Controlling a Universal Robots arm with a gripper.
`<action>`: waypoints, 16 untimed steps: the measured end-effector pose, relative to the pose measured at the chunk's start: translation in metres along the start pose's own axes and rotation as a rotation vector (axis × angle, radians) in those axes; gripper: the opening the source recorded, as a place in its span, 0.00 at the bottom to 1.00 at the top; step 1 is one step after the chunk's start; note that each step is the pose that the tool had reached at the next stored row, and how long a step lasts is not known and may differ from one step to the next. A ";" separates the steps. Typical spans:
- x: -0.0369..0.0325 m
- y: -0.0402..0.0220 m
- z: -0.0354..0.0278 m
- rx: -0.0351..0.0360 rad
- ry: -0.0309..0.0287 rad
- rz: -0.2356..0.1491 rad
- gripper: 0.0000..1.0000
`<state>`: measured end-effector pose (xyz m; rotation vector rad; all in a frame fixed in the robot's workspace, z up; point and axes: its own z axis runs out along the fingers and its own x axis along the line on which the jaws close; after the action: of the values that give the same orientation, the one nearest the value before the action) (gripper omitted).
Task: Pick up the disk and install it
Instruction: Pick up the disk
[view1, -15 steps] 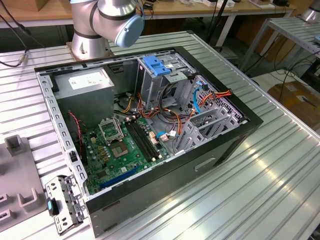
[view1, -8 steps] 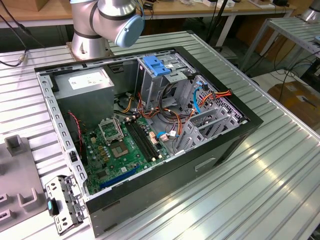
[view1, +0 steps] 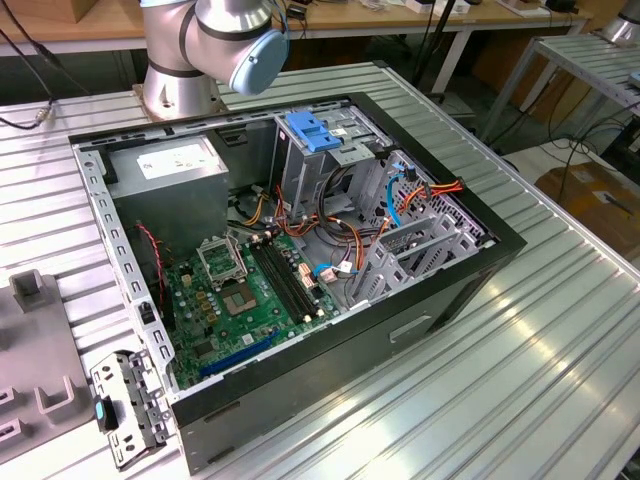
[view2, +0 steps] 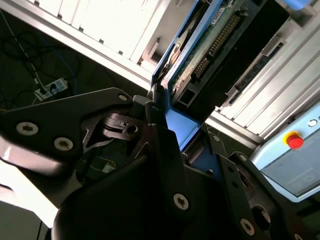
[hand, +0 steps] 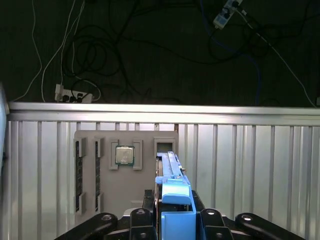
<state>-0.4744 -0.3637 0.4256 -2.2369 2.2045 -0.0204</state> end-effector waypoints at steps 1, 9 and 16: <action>0.0000 0.0000 -0.0013 0.0000 0.0000 0.000 0.37; 0.0001 -0.0001 -0.0080 0.0000 0.0000 0.000 0.37; 0.0002 -0.0002 -0.0191 0.0000 0.0000 0.000 0.37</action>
<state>-0.4744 -0.3637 0.4446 -2.2369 2.2045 -0.0205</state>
